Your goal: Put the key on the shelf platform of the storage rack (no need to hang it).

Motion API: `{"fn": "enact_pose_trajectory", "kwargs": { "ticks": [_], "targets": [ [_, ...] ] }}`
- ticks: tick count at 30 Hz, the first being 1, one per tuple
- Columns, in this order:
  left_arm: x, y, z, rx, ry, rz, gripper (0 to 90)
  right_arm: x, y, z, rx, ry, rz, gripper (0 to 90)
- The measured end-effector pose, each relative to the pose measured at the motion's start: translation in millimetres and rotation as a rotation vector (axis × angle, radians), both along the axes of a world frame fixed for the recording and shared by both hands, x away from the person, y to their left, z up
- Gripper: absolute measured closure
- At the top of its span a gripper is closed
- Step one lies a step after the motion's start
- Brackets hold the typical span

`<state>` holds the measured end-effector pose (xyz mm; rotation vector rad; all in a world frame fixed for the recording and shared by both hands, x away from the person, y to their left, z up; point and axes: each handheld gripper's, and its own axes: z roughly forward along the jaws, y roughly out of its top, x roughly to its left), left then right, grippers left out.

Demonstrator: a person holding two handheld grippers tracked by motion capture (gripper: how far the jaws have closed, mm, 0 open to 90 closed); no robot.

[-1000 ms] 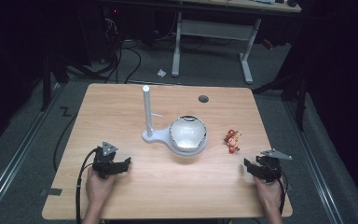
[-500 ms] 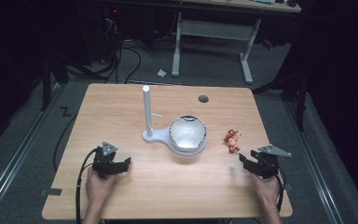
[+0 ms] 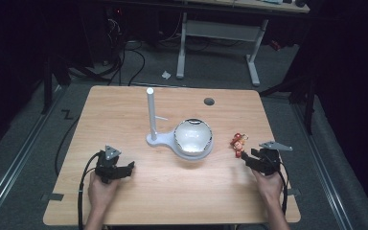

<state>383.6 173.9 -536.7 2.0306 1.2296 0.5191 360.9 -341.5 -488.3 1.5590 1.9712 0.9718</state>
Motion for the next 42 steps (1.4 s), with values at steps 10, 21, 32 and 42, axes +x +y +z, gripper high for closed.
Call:
{"fn": "enact_pose_trajectory", "kwargs": {
  "ticks": [10, 21, 32, 42],
  "targets": [
    [0.0, 0.0, 0.0, 0.000, 0.000, 0.000, 21.2, 27.6, 12.1, -0.2, -0.046, 0.021, 0.010, 48.4],
    [-0.1, -0.3, -0.1, 0.001, 0.000, -0.003, 20.7, 51.9, 12.3, -7.8, -0.080, 0.083, -0.025, 43.2],
    [0.0, -0.2, -0.1, 0.000, 0.000, -0.002, 20.9, 64.4, 5.3, -19.8, -0.020, 0.114, -0.072, 41.8],
    [0.0, -0.2, 0.0, 0.000, 0.000, -0.003, 20.9, 69.3, 8.0, -25.2, -0.009, 0.136, -0.067, 43.4]
  ]
}}
